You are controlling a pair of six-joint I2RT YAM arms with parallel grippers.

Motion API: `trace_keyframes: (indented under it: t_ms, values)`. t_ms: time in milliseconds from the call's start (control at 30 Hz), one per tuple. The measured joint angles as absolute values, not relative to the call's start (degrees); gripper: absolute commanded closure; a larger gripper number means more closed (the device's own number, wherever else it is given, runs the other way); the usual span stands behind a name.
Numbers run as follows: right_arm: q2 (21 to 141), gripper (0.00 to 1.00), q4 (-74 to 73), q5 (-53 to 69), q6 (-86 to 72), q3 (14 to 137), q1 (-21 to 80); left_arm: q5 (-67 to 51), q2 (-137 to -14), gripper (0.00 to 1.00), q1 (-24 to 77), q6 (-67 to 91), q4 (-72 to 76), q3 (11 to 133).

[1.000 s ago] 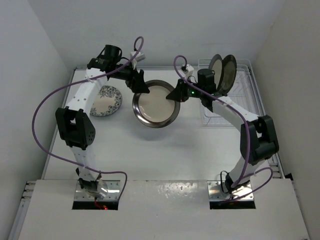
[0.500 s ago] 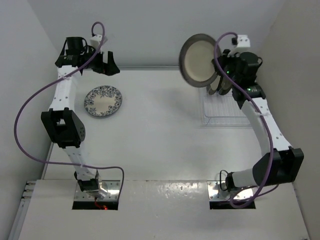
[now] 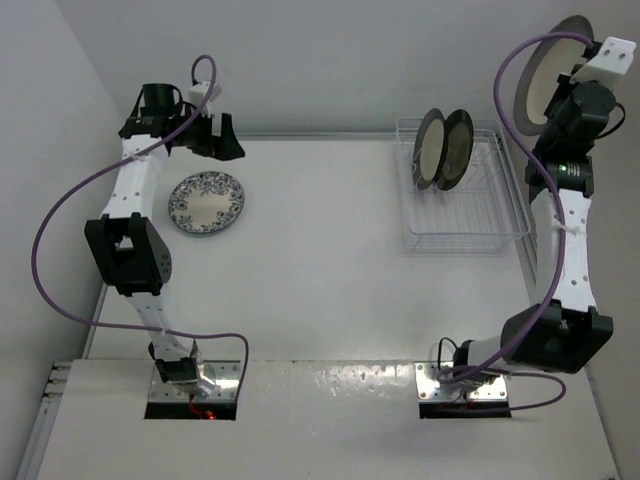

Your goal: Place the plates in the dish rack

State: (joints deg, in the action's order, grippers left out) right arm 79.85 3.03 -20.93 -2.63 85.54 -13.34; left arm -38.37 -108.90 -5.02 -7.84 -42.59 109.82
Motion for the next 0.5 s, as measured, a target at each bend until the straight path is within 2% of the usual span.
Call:
trace_keyframes:
  t_ms: [267,500]
  values:
    - [84.5,1.0,3.7,-15.5,4.7,86.3,-15.4,-38.8,-108.9,0.0,-5.0,-7.8,-42.4,108.3]
    - [90.3,1.0,0.4,-10.2,5.1,83.0,-14.8,-38.8,-108.9,0.0,-5.0,-7.6,-42.3,107.3]
